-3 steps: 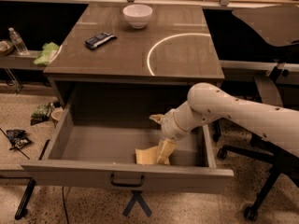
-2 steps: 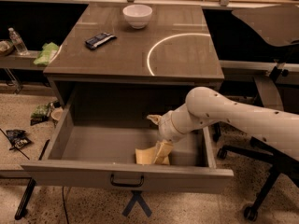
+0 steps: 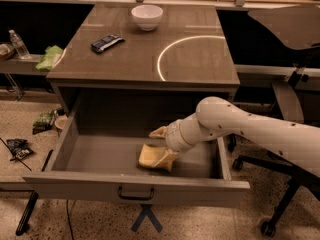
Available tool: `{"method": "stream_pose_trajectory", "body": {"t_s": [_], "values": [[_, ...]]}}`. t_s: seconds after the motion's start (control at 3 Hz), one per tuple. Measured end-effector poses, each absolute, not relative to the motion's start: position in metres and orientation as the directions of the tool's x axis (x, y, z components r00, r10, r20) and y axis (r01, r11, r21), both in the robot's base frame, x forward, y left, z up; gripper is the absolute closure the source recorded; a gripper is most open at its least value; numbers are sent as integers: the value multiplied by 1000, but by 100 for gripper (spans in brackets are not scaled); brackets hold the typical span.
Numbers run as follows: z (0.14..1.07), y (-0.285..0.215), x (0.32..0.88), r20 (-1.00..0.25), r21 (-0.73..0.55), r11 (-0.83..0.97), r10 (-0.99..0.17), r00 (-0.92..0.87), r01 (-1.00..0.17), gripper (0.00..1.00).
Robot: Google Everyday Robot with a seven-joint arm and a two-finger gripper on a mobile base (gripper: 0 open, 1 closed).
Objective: Pick sponge from top drawer and place on counter
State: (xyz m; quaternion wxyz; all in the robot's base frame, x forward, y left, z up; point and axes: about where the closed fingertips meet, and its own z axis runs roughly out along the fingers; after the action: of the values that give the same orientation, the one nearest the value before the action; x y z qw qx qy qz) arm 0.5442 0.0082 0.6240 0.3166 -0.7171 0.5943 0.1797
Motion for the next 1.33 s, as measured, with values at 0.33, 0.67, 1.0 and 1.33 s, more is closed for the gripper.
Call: {"method": "stream_pose_trajectory", "body": {"t_s": [0.33, 0.67, 1.0, 1.33], "values": [[625, 12, 547, -642, -254, -102, -727, 246, -962, 59], [624, 16, 550, -651, -249, -110, -717, 250, -962, 82], [626, 20, 552, -656, -249, -123, -708, 261, -961, 100], [625, 23, 554, -655, -259, -99, -713, 250, -961, 100]]}}
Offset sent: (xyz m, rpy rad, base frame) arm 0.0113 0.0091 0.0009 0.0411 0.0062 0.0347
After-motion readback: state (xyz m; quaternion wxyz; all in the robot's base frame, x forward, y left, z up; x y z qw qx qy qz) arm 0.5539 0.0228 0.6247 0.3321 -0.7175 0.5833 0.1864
